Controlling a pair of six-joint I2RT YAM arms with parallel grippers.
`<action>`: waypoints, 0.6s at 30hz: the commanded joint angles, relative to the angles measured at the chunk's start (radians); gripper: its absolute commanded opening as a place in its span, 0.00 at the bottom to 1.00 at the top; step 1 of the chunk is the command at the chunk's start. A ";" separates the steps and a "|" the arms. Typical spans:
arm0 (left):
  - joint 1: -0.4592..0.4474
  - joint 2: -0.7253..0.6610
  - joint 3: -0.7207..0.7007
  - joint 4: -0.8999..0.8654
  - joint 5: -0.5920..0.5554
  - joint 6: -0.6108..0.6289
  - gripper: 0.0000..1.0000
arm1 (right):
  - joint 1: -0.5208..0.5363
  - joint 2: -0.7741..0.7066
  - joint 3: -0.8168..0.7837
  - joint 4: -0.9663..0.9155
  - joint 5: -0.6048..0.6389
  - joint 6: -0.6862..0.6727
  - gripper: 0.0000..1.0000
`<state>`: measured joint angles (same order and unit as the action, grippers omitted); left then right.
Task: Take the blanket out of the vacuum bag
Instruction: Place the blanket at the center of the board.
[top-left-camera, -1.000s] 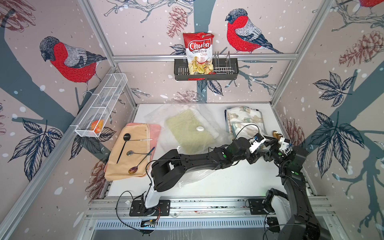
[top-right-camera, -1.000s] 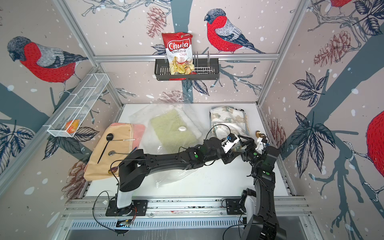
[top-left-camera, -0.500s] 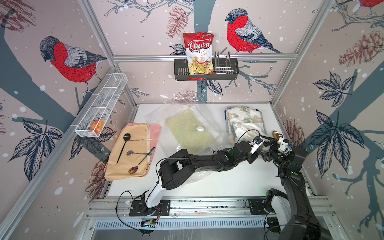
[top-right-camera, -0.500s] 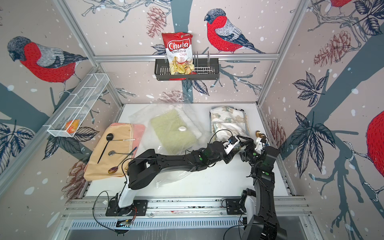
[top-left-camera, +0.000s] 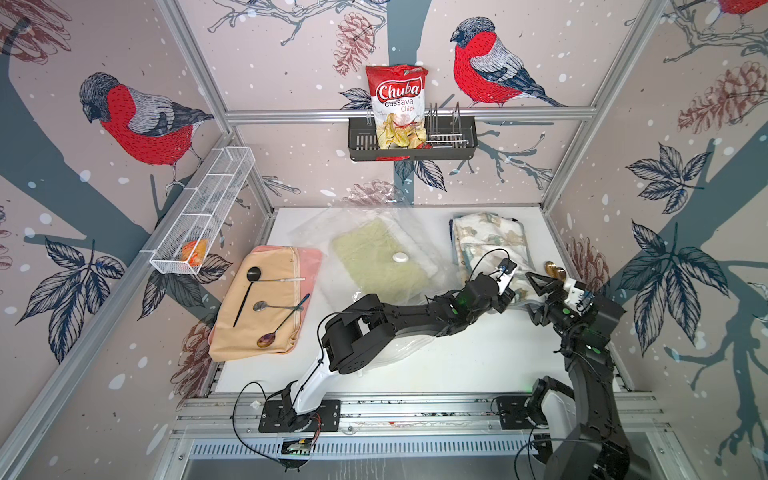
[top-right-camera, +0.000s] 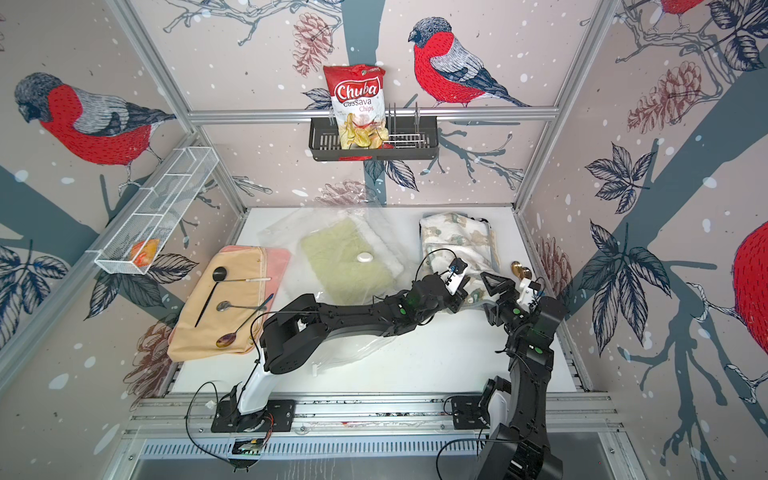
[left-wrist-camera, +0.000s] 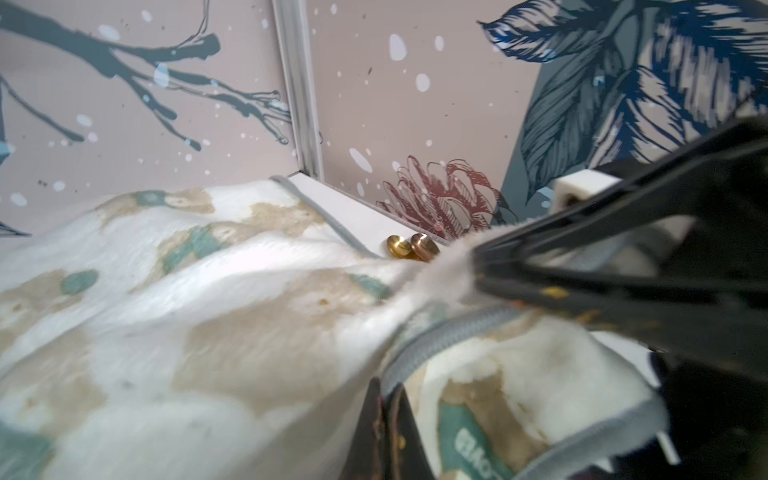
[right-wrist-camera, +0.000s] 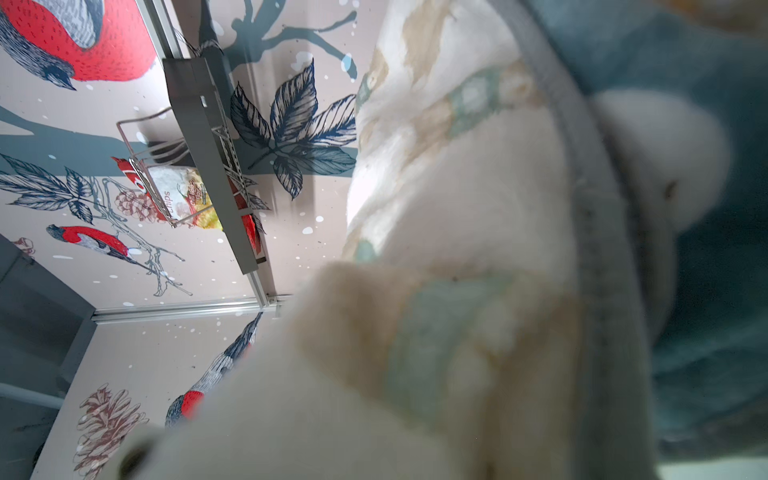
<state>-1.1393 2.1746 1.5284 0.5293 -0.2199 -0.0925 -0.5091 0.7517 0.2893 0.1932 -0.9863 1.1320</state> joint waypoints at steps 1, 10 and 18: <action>0.011 0.009 0.008 -0.030 -0.048 -0.036 0.00 | -0.015 0.001 -0.007 0.079 -0.037 0.033 1.00; 0.026 0.002 0.007 -0.030 0.015 -0.065 0.00 | -0.061 0.038 0.004 0.193 -0.096 0.108 1.00; 0.011 0.011 0.067 -0.092 0.038 -0.055 0.00 | -0.093 -0.111 0.097 -0.069 -0.032 0.064 1.00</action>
<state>-1.1225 2.1803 1.5715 0.4583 -0.1890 -0.1562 -0.5900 0.6750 0.3470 0.2733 -1.0534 1.2594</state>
